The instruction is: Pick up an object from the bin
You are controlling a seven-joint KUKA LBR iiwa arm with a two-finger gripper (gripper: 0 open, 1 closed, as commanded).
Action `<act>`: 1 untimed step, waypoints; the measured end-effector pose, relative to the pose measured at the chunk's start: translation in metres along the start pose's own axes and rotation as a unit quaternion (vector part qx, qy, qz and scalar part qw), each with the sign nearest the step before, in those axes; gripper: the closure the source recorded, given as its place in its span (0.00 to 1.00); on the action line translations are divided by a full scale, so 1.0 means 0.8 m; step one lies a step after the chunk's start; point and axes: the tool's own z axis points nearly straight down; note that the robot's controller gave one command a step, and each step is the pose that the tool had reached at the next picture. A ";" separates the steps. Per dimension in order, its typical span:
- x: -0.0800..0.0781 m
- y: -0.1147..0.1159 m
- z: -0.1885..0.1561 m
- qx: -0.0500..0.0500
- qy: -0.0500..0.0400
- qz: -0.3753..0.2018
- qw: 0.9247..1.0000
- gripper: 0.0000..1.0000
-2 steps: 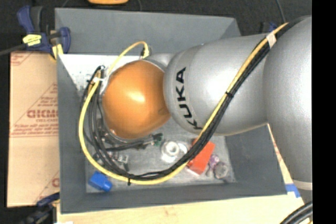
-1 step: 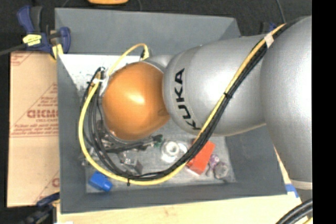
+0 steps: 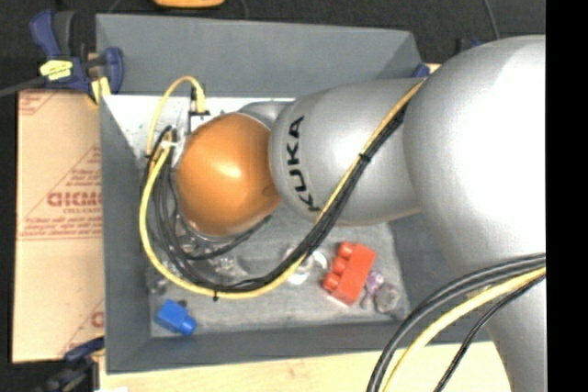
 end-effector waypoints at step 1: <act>-0.018 0.063 0.003 0.000 -0.001 -0.129 0.992 0.00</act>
Offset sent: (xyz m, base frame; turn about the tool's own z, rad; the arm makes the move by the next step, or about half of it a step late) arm -0.0508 0.0112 -0.0030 -0.2598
